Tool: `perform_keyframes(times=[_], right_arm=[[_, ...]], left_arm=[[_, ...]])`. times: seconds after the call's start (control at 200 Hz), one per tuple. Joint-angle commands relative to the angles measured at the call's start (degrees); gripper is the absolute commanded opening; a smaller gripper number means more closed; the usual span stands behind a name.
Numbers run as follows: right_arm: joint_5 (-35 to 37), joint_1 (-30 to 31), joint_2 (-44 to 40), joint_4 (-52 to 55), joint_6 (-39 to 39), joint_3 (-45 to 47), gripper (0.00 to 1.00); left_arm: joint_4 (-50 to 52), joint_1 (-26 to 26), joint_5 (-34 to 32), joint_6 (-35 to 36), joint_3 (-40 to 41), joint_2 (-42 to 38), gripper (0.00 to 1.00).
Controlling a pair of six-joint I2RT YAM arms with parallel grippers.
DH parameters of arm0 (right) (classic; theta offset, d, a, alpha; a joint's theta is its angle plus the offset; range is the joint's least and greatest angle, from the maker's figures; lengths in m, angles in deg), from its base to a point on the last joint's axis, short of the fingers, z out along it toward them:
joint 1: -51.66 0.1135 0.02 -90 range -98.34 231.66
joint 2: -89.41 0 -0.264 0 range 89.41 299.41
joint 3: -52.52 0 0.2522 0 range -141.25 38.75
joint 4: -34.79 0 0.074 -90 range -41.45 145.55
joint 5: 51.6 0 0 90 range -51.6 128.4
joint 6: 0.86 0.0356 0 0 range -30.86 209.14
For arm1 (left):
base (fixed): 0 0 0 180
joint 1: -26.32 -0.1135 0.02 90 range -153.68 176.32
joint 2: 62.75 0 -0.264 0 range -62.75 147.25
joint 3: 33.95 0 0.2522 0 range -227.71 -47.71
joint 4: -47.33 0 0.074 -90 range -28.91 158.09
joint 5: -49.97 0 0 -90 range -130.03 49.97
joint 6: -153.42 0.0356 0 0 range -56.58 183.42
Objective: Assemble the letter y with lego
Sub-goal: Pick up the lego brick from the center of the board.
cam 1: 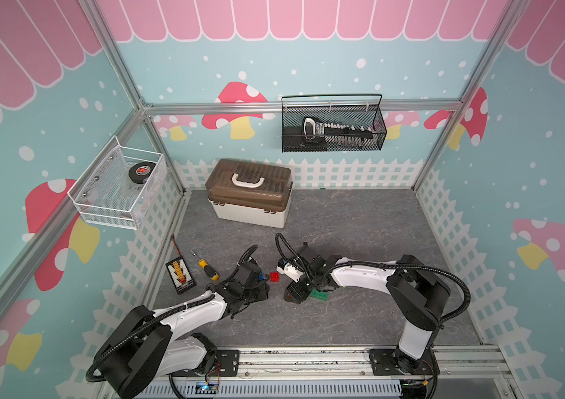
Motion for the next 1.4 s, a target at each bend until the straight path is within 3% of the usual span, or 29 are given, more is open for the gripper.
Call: perform_keyframes(times=[0.0,0.45,0.635,1.036,1.396], right_arm=[[2.65,1.63,0.93,2.56,-2.01,-1.86,0.58],[12.07,5.19,3.43,4.82,-2.80,-3.06,0.50],[13.61,5.46,3.40,4.78,-2.50,-3.13,0.40],[13.88,3.67,-3.39,-0.93,0.96,2.75,0.35],[14.79,2.11,-5.21,-2.71,1.81,2.89,0.35]], left_arm=[[-0.10,-0.75,-1.27,-1.12,-0.31,2.17,0.36],[-2.01,-2.85,-5.01,-1.06,-2.95,8.70,0.33],[-3.23,-3.20,-5.18,0.02,-5.43,12.75,0.33],[-8.15,-3.37,2.25,3.59,-11.47,22.39,0.31],[-9.88,-0.26,6.69,3.49,-11.37,24.07,0.29]])
